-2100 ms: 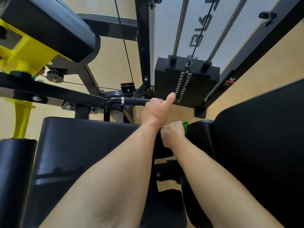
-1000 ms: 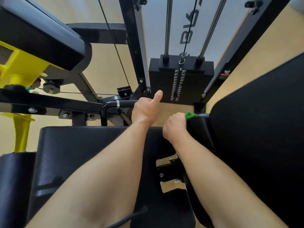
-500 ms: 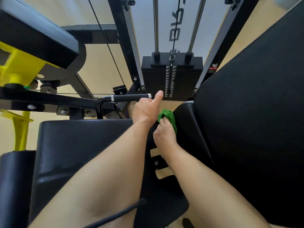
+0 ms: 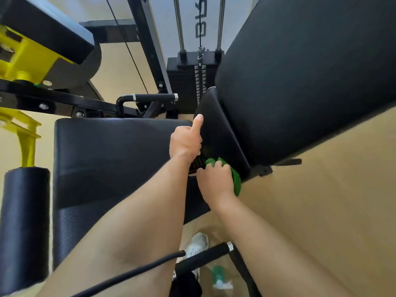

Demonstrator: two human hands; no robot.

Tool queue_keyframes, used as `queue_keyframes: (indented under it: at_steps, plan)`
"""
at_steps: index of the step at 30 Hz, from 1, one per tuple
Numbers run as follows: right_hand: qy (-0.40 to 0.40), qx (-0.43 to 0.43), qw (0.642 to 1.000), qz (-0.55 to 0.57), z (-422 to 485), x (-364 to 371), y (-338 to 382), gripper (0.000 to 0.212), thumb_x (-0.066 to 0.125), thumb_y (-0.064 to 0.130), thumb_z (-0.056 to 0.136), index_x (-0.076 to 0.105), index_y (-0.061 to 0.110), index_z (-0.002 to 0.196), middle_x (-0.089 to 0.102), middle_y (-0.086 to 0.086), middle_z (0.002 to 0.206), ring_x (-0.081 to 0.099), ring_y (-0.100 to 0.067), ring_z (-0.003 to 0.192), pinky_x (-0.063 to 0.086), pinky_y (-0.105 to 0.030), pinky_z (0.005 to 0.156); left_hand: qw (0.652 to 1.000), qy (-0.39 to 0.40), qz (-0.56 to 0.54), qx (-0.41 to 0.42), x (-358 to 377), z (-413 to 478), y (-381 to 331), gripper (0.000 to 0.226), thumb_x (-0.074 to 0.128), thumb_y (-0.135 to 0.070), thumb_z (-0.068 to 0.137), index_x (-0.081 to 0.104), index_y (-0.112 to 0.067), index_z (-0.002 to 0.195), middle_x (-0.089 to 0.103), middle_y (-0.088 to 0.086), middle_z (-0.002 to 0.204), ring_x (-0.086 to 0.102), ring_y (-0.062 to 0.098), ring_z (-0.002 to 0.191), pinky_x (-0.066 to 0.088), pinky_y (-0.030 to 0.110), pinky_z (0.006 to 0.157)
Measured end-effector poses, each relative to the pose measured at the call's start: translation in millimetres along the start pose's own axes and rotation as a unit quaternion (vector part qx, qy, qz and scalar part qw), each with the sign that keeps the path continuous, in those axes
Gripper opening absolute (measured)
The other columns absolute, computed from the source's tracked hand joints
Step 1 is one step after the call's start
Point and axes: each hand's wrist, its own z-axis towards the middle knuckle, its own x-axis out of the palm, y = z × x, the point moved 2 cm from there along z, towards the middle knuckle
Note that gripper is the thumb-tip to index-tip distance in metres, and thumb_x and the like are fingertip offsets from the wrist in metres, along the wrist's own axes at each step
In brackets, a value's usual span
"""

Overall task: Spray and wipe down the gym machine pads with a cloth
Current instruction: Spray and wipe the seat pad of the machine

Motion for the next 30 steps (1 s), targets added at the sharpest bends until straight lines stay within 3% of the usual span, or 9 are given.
queue_keyframes:
  at_steps: [3, 6, 7, 11, 12, 14, 18, 22, 30]
  plan:
    - [-0.084, 0.028, 0.985, 0.147, -54, 12, -4, 0.017, 0.051, 0.023, 0.1, 0.056, 0.019, 0.116, 0.062, -0.006, 0.105, 0.064, -0.03, 0.092, 0.043, -0.036, 0.064, 1.0, 0.001, -0.01, -0.006, -3, -47, 22, 0.068, 0.048, -0.072, 0.091, 0.058, -0.017, 0.052, 0.064, 0.0, 0.055, 0.063, 0.022, 0.061, 0.061, 0.048, 0.083]
    - [-0.079, 0.124, 0.918, 0.368, -104, 35, -15, 0.011, 0.053, 0.035, 0.099, 0.056, 0.025, 0.101, 0.062, 0.003, 0.087, 0.064, -0.021, 0.077, 0.049, -0.033, 0.062, 1.0, -0.003, -0.024, -0.013, -9, -95, 42, 0.067, 0.05, -0.064, 0.098, 0.058, -0.011, 0.058, 0.059, 0.0, 0.05, 0.056, 0.019, 0.051, 0.054, 0.038, 0.069]
    - [-0.056, 0.163, 0.867, 0.467, -119, 44, -20, 0.014, 0.055, 0.038, 0.097, 0.058, 0.025, 0.094, 0.063, 0.005, 0.084, 0.063, -0.018, 0.076, 0.052, -0.034, 0.064, 1.0, 0.001, -0.026, -0.018, -12, -111, 49, 0.067, 0.05, -0.063, 0.099, 0.059, -0.009, 0.061, 0.058, 0.001, 0.049, 0.054, 0.018, 0.048, 0.05, 0.035, 0.065]
    - [-0.032, 0.331, 0.568, 0.752, -180, 77, -34, 0.025, 0.059, 0.035, 0.096, 0.063, 0.017, 0.078, 0.067, -0.003, 0.081, 0.065, -0.025, 0.08, 0.051, -0.034, 0.068, 0.998, 0.037, -0.026, -0.041, -24, -168, 85, 0.07, 0.048, -0.06, 0.102, 0.061, -0.002, 0.063, 0.055, 0.007, 0.05, 0.052, 0.02, 0.047, 0.049, 0.032, 0.064]
    - [-0.03, 0.366, 0.511, 0.778, -194, 86, -34, 0.025, 0.058, 0.035, 0.096, 0.064, 0.017, 0.08, 0.068, -0.006, 0.084, 0.065, -0.026, 0.082, 0.053, -0.036, 0.072, 0.998, 0.049, -0.016, -0.044, -26, -183, 96, 0.071, 0.047, -0.06, 0.102, 0.06, -0.002, 0.062, 0.056, 0.007, 0.05, 0.052, 0.021, 0.049, 0.049, 0.033, 0.067]
    - [-0.037, 0.421, 0.455, 0.784, -218, 105, -27, 0.025, 0.057, 0.037, 0.095, 0.066, 0.017, 0.084, 0.068, -0.009, 0.09, 0.066, -0.028, 0.087, 0.055, -0.043, 0.082, 0.996, 0.071, 0.004, -0.05, -30, -212, 120, 0.072, 0.044, -0.058, 0.104, 0.058, -0.002, 0.059, 0.055, 0.007, 0.05, 0.053, 0.018, 0.051, 0.047, 0.034, 0.071]
    - [-0.054, 0.48, 0.435, 0.76, -248, 128, 4, 0.024, 0.057, 0.037, 0.093, 0.067, 0.016, 0.087, 0.065, -0.003, 0.086, 0.063, -0.025, 0.083, 0.053, -0.04, 0.081, 0.996, 0.058, 0.021, -0.07, -40, -261, 172, 0.077, 0.039, -0.051, 0.109, 0.053, -0.003, 0.051, 0.053, 0.004, 0.047, 0.055, 0.014, 0.055, 0.043, 0.027, 0.069]
    - [-0.079, 0.489, 0.437, 0.751, -260, 141, 31, 0.024, 0.056, 0.036, 0.094, 0.065, 0.015, 0.084, 0.063, 0.0, 0.085, 0.06, -0.019, 0.077, 0.048, -0.034, 0.071, 0.993, 0.018, -0.019, -0.112, -41, -294, 226, 0.072, 0.045, -0.05, 0.107, 0.063, 0.007, 0.068, 0.058, 0.008, 0.055, 0.056, 0.017, 0.053, 0.049, 0.03, 0.065]
    - [-0.163, 0.494, 0.43, 0.738, -277, 168, 70, 0.023, 0.056, 0.033, 0.093, 0.062, 0.015, 0.08, 0.061, 0.003, 0.076, 0.055, -0.015, 0.068, 0.044, -0.03, 0.063, 0.994, -0.019, -0.005, -0.11, -36, -311, 285, 0.089, 0.037, -0.084, 0.075, 0.063, -0.001, 0.063, 0.06, 0.002, 0.054, 0.057, 0.019, 0.054, 0.051, 0.035, 0.062]
